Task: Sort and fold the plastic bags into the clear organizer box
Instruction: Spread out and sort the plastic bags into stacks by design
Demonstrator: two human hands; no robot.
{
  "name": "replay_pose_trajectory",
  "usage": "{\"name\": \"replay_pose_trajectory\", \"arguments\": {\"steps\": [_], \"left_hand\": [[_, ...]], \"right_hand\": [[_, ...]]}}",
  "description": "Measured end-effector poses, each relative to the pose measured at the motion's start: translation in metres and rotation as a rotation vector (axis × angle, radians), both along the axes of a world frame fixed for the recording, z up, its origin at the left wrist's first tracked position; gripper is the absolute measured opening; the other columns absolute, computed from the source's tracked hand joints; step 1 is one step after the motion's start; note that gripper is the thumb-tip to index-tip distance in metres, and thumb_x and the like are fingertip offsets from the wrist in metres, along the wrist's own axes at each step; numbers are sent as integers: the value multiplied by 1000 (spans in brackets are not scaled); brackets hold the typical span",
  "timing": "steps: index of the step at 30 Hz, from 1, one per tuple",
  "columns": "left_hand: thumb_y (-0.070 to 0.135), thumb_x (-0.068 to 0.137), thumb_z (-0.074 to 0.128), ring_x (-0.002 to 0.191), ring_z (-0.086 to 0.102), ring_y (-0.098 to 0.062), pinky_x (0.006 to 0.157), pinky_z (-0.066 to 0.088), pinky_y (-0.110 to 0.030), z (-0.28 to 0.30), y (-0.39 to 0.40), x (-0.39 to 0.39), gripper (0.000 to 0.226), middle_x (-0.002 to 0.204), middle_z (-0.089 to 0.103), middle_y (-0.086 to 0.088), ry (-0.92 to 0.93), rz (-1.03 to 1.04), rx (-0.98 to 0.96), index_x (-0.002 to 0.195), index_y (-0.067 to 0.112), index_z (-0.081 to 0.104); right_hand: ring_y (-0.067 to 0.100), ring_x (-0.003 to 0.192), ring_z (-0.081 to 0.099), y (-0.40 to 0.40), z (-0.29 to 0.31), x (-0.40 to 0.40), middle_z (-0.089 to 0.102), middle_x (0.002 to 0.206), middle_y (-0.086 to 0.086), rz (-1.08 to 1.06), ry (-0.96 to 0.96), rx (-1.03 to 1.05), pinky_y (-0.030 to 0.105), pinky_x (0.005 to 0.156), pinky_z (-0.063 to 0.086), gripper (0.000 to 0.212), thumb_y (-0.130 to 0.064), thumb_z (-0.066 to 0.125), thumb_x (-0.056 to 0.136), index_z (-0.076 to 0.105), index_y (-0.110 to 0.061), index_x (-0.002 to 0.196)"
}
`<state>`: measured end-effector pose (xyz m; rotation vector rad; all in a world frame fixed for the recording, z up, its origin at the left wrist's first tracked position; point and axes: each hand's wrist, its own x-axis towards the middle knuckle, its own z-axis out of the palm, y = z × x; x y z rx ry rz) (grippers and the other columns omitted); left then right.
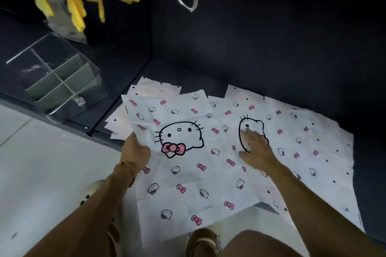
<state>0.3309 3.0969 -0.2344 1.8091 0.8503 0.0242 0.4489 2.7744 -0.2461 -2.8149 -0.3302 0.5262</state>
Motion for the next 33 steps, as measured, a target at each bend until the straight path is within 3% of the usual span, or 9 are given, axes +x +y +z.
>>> {"name": "replay_pose_trajectory", "arguments": {"steps": [5,8,10,13,21,25,28,30,33], "left_hand": [[-14,80,40,99,61,-32,88,53,-45,-3,-10,1,42,106,65,-12,36,20,-10,111,7,58],[-12,82,40,91,62,-29,77,55,-39,-5,-13,0,36,97,66,-9,40,19,12,103,10,59],[-10,82,40,89,62,-29,74,54,-37,-5,-10,-1,34,96,66,-8,37,19,26,101,10,59],[-9,82,41,91,61,-28,77,54,-38,-3,-9,-1,36,98,66,-7,31,27,29,104,12,60],[-8,82,41,97,60,-32,88,52,-47,9,-19,0,37,103,66,-10,11,56,-11,109,10,59],[-8,86,43,94,59,-28,82,50,-36,12,-28,5,32,105,65,-13,8,69,-123,109,9,58],[8,92,52,120,51,-32,102,42,-41,16,-34,8,34,128,56,-14,30,89,-275,126,3,51],[25,96,52,130,42,-30,110,33,-43,18,-38,7,48,142,44,-11,37,113,-299,138,5,41],[37,97,47,108,59,-25,100,44,-42,17,-35,4,31,121,63,-9,-50,132,-384,112,15,63]], "right_hand": [[22,141,28,-13,-20,-1,39,151,1,-57,-47,221,46,112,31,44,-18,71,84,63,-21,127],[30,100,57,-1,-21,2,67,103,12,-87,-270,289,48,85,50,6,-12,74,80,76,-6,78],[30,77,53,6,-17,9,57,72,5,-45,-337,243,40,71,48,39,-13,72,82,51,-20,49],[30,63,51,9,-1,22,43,56,1,-69,-343,183,35,61,46,53,-20,63,91,32,-24,48],[32,78,56,13,85,69,58,70,12,-495,-426,407,36,78,50,33,-21,48,98,59,-10,69],[18,60,39,37,116,68,41,57,2,-407,-398,531,29,60,35,43,-21,43,99,39,-11,57],[12,50,41,80,114,45,44,51,-4,-276,-332,516,27,53,37,44,-24,44,98,39,-18,55],[24,65,54,114,97,27,59,66,6,-220,-297,395,32,64,47,38,-27,41,98,47,-16,62],[33,89,59,157,67,6,67,91,16,-242,-214,297,39,81,51,34,-29,39,98,63,-12,81]]}}
